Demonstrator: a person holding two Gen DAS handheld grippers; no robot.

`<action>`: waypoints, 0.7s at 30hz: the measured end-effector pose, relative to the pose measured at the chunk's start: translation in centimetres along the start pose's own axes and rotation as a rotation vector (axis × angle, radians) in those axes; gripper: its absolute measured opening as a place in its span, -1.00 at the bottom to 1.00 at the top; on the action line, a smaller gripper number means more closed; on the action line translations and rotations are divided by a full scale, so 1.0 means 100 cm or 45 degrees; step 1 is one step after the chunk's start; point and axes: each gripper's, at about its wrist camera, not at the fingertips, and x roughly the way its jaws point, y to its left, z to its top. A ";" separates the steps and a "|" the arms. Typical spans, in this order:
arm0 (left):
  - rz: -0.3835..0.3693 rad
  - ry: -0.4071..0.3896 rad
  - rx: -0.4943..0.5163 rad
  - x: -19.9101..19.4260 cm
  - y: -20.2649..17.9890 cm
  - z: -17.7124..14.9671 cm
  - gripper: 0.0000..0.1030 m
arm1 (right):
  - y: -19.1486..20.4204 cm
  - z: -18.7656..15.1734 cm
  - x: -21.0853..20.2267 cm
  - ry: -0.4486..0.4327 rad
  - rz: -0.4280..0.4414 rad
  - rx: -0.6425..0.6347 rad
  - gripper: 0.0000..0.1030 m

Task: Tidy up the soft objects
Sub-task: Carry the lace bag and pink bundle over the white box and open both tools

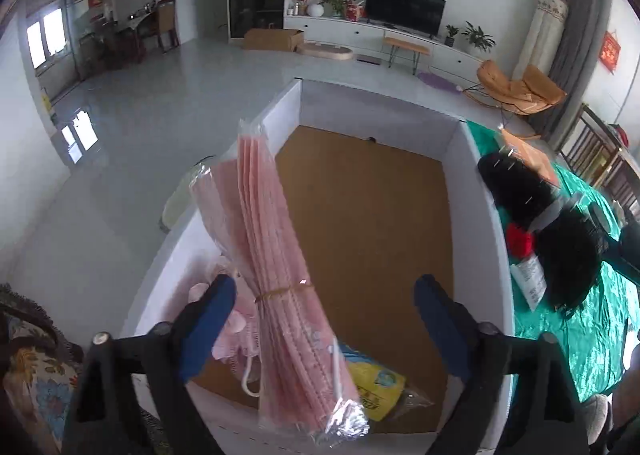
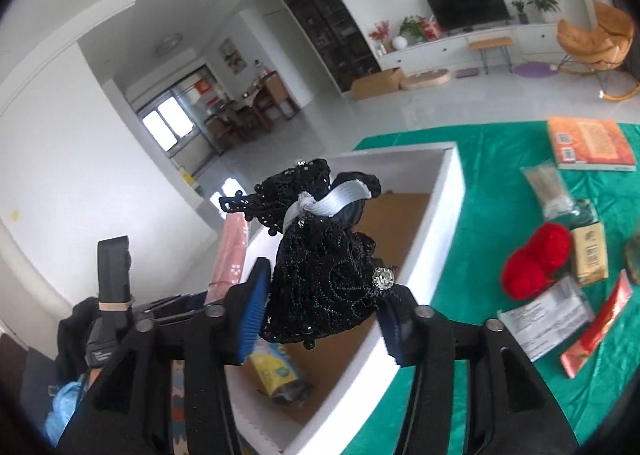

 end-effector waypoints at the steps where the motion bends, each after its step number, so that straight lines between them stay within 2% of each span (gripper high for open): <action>1: 0.032 -0.021 -0.029 0.001 0.008 -0.004 0.99 | 0.004 -0.004 0.014 0.063 0.038 0.009 0.53; 3: 0.032 -0.014 -0.074 0.006 0.014 -0.011 0.99 | 0.004 -0.016 0.026 0.132 0.026 0.004 0.53; 4: 0.006 -0.016 -0.091 0.008 0.011 -0.014 0.99 | -0.001 -0.022 0.024 0.122 -0.012 0.000 0.53; 7: -0.093 -0.033 -0.095 0.008 -0.010 -0.017 0.99 | -0.037 -0.038 0.008 0.080 -0.159 0.021 0.53; 9: -0.190 -0.040 -0.053 0.008 -0.040 -0.018 0.99 | -0.067 -0.051 -0.007 0.045 -0.318 0.023 0.53; 12: -0.345 -0.042 0.070 -0.001 -0.111 -0.015 0.99 | -0.119 -0.074 -0.033 0.014 -0.596 0.053 0.53; 16: -0.544 0.004 0.261 -0.006 -0.204 -0.041 0.99 | -0.186 -0.105 -0.074 -0.023 -0.920 0.177 0.53; 18: -0.608 0.090 0.356 0.003 -0.250 -0.063 1.00 | -0.210 -0.115 -0.091 -0.028 -1.028 0.226 0.53; 21: -0.627 0.191 0.437 0.028 -0.303 -0.094 0.99 | -0.229 -0.133 -0.109 -0.038 -1.133 0.245 0.53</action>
